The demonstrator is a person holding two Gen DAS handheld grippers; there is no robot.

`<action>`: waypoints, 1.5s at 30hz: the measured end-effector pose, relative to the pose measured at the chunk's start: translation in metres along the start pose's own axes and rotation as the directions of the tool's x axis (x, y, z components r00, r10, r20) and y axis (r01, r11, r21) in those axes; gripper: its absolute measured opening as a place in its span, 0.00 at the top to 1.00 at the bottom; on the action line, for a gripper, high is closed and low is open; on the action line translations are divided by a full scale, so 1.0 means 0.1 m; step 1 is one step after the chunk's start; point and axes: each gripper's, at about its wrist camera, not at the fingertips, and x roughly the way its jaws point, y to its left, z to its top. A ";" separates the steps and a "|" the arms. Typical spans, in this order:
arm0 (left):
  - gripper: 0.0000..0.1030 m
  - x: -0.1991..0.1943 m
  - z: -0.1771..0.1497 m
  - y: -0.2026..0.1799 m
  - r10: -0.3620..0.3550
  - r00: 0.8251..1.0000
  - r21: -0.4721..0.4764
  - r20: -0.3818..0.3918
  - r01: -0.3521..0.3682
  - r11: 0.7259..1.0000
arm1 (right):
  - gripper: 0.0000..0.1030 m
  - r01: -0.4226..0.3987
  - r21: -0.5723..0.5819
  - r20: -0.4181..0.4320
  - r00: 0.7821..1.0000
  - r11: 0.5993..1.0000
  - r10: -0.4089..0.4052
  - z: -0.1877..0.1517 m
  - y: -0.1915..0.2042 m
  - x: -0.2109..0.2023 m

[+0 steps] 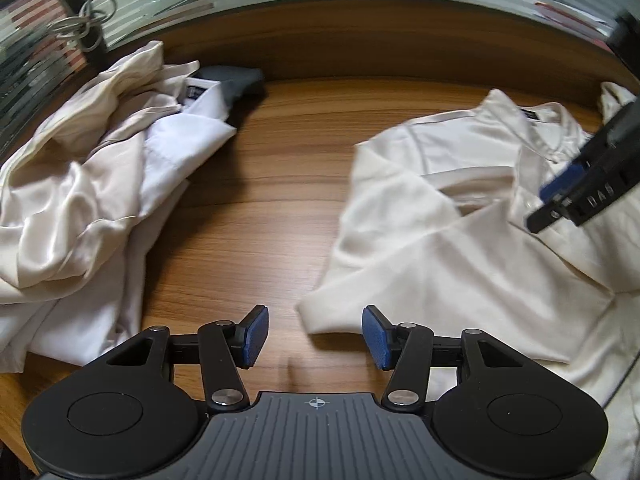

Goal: Fold clothes

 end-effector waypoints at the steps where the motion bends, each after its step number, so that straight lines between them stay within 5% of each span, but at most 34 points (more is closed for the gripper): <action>1: 0.45 0.02 0.01 0.03 -0.001 1.000 0.002 0.000 0.001 1.000 | 0.80 0.003 -0.010 -0.002 1.000 1.000 -0.003 -0.01 0.01 0.02; 6: 0.45 0.14 0.09 0.07 -0.019 1.000 0.047 -0.009 0.019 0.999 | 0.83 0.013 -0.052 0.047 0.999 0.999 -0.010 -0.08 0.00 -0.21; 12: 0.44 0.19 0.16 -0.04 -0.075 0.997 0.098 -0.009 0.076 0.992 | 0.83 0.045 0.001 0.194 0.980 0.999 -0.045 -0.19 -0.32 -1.02; 19: 0.42 0.20 0.19 -0.27 -0.138 0.990 0.116 -0.022 0.139 0.983 | 0.84 0.141 0.137 0.353 0.918 0.981 -0.181 -0.37 -0.95 -1.98; 25: 0.42 0.37 0.18 -0.41 -0.124 0.988 0.071 -0.086 0.131 0.989 | 0.83 0.131 0.245 0.442 0.867 0.961 -0.231 -0.58 -1.32 -2.42; 28: 0.44 0.43 0.19 -0.42 -0.070 0.992 0.046 -0.101 0.075 0.996 | 0.84 0.141 0.267 0.471 0.844 0.953 -0.256 -0.69 -1.40 -2.49; 29: 0.44 0.45 0.19 -0.41 -0.045 0.994 0.038 -0.104 0.049 0.998 | 0.97 0.141 0.274 0.484 0.835 0.951 -0.263 -0.73 -1.42 -2.50; 31: 0.45 0.46 0.19 -0.34 -0.014 0.994 0.001 -0.107 0.014 1.000 | 0.99 0.139 0.290 0.498 0.823 0.947 -0.273 -0.85 -1.47 -2.52; 33: 0.44 0.46 0.19 -0.25 -0.018 0.993 -0.040 -0.114 0.013 0.999 | 0.99 0.127 0.308 0.486 0.831 0.943 -0.271 -1.03 -1.49 -2.46; 40: 0.46 0.36 0.18 -0.24 -0.076 0.990 -0.018 -0.118 0.074 0.997 | 0.98 0.124 0.381 0.247 0.941 0.916 -0.231 -1.62 -1.44 -1.91; 45: 0.45 0.24 0.22 -0.31 -0.110 0.989 0.017 -0.095 0.113 0.994 | 0.96 0.066 0.508 0.185 0.965 0.859 -0.184 -1.75 -1.50 -1.68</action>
